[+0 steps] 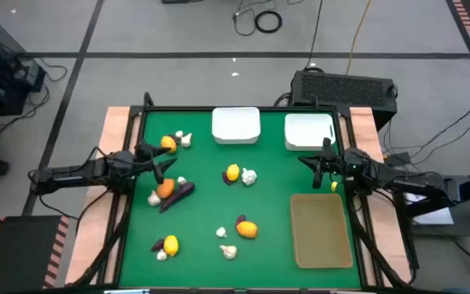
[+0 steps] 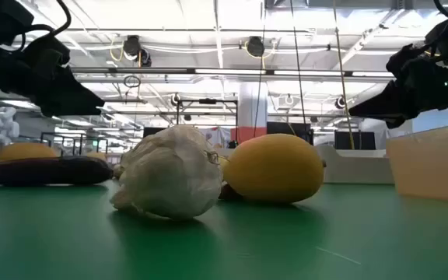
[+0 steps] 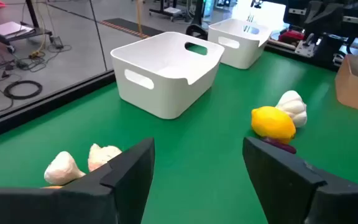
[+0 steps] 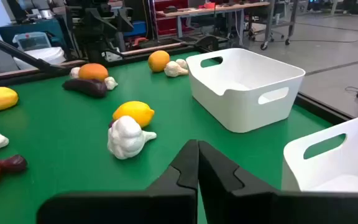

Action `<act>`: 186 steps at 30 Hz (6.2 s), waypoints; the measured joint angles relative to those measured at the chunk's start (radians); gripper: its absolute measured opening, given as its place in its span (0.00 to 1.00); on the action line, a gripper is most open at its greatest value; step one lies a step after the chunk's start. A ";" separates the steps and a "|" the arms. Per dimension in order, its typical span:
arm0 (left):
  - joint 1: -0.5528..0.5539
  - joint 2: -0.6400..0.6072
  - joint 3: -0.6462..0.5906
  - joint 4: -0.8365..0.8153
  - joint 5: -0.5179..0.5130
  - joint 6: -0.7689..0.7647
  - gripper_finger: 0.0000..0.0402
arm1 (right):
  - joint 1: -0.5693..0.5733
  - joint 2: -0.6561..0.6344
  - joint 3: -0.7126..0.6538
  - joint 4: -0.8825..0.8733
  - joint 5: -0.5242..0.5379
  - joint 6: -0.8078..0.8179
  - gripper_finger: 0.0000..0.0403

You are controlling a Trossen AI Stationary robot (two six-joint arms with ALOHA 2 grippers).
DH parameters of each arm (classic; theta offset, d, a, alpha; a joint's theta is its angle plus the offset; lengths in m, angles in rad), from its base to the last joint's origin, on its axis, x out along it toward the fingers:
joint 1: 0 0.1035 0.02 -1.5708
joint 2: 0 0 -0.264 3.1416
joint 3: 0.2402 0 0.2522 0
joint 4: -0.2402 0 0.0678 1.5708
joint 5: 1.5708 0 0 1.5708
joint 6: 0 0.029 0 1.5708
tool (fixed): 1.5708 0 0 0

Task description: Sort produce into baskets

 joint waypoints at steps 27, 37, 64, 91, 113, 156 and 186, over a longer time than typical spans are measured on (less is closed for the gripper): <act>0.000 0.000 0.000 0.000 0.000 0.000 0.63 | 0.000 0.000 0.000 0.000 0.000 0.000 0.00; 0.000 0.000 0.000 0.000 0.000 0.000 0.63 | 0.000 0.000 0.000 0.000 0.000 0.000 0.00; 0.000 0.000 0.000 0.000 0.000 0.000 0.63 | 0.000 0.000 0.000 0.000 0.000 0.000 0.00; 0.000 0.000 0.000 0.000 0.000 0.000 0.63 | 0.000 0.000 0.000 0.007 0.001 0.000 0.00; 0.000 0.000 -0.005 0.048 -0.094 -0.270 0.63 | 0.000 0.006 0.000 0.215 -0.005 0.108 0.00; -0.232 0.595 0.419 -0.271 -0.147 -0.274 0.63 | 0.254 1.281 1.033 -0.282 -0.049 -0.341 0.45; -0.201 0.594 0.423 -0.261 -0.061 -0.146 0.63 | 0.216 1.945 1.669 -0.708 0.070 -0.683 0.85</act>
